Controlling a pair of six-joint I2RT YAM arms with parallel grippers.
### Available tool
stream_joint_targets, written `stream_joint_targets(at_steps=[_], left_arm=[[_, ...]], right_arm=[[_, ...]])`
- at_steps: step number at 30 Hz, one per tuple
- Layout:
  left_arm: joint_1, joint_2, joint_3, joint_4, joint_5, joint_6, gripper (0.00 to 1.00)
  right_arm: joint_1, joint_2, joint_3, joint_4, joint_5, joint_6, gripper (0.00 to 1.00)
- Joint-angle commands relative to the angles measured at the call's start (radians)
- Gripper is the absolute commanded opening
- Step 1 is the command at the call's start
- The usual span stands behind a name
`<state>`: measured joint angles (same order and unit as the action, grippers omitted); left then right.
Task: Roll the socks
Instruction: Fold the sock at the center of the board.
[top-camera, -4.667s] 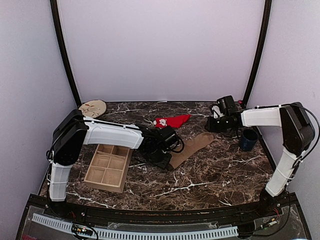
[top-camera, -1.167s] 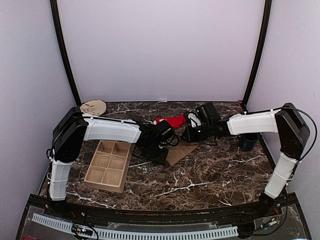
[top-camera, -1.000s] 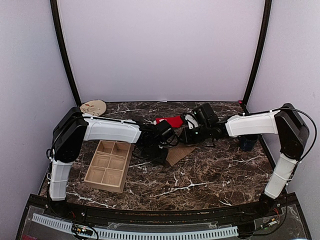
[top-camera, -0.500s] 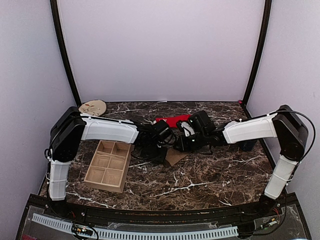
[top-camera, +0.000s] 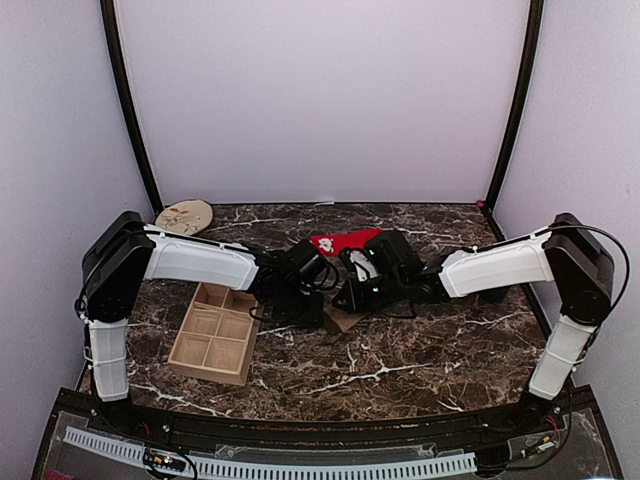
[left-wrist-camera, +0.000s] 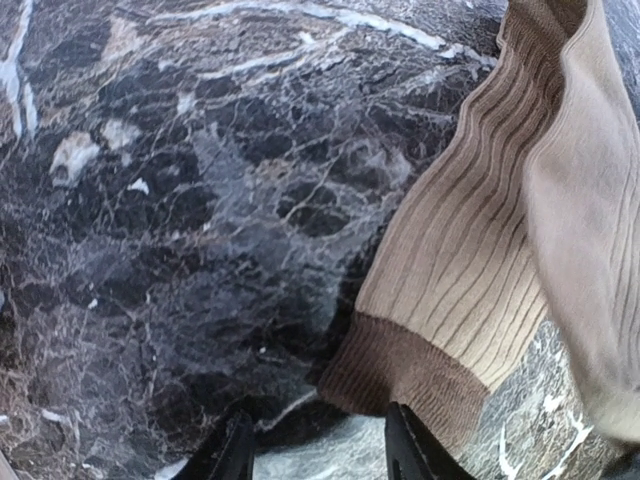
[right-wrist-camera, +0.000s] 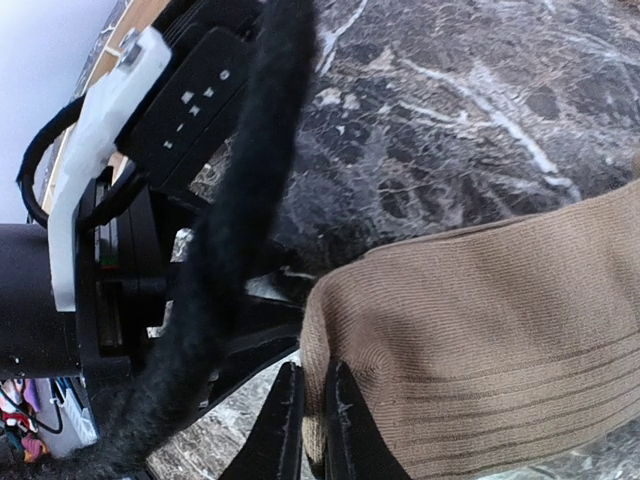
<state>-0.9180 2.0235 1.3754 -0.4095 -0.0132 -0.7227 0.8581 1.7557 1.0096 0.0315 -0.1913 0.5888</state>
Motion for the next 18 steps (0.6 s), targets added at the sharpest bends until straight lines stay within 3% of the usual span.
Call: stream_joint_targets(at_steps=[1, 18], left_arm=[[0.004, -0.035, -0.057, -0.03, 0.031, -0.029, 0.48], [0.004, -0.07, -0.111, 0.012, 0.05, -0.024, 0.47]], right_arm=[[0.032, 0.005, -0.005, 0.053, 0.002, 0.031, 0.08], [0.065, 0.087, -0.017, 0.093, 0.08, 0.021, 0.12]])
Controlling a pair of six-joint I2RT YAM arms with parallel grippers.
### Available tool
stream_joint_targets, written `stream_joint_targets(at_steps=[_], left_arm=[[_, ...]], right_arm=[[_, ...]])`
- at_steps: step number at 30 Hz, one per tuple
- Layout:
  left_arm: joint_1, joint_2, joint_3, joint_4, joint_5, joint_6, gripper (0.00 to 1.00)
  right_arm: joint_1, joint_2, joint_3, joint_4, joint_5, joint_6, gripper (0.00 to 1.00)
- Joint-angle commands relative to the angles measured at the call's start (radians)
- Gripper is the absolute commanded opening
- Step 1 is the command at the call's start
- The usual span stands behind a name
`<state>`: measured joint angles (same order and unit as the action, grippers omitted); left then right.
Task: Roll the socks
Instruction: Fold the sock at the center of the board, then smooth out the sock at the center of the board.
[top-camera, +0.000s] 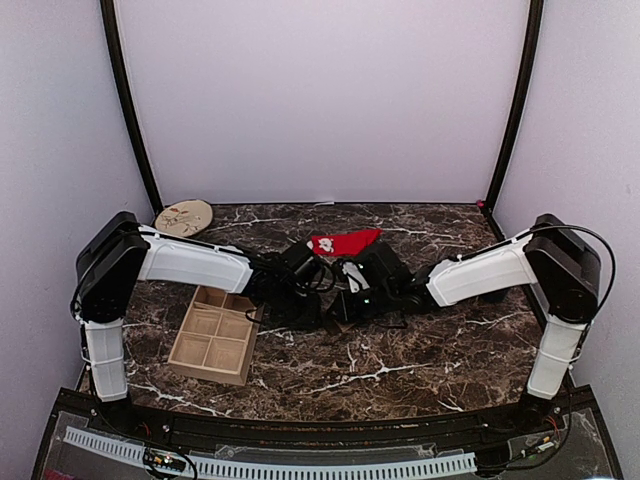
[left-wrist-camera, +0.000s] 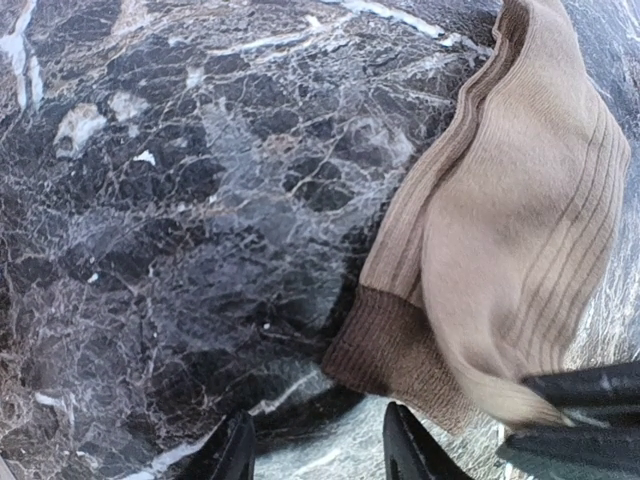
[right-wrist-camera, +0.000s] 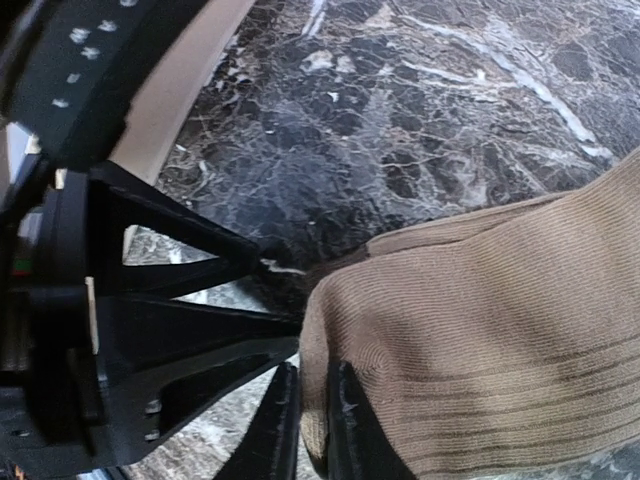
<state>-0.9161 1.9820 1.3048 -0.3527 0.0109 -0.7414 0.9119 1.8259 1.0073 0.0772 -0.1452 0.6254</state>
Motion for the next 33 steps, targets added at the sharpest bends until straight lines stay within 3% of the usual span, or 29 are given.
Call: stream_joint_targets(at_steps=[1, 8, 21, 27, 33], left_arm=[[0.002, -0.031, -0.043, -0.043, 0.026, -0.007, 0.47], [0.001, -0.04, -0.055, -0.032, 0.032, -0.012, 0.46], [0.002, -0.145, -0.054, -0.092, -0.033, -0.019, 0.46], [0.002, -0.176, 0.038, -0.116, -0.058, 0.02, 0.46], [0.002, -0.104, 0.16, -0.121, 0.003, 0.059, 0.46]], right_arm=[[0.011, 0.022, -0.016, 0.049, 0.036, -0.016, 0.13], [0.013, 0.039, -0.019, 0.056, 0.028, -0.015, 0.24], [0.012, -0.106, -0.037, 0.019, 0.058, -0.036, 0.29], [-0.005, -0.153, -0.041, -0.008, 0.119, -0.048, 0.3], [-0.075, -0.179, -0.071, 0.004, 0.124, -0.057, 0.3]])
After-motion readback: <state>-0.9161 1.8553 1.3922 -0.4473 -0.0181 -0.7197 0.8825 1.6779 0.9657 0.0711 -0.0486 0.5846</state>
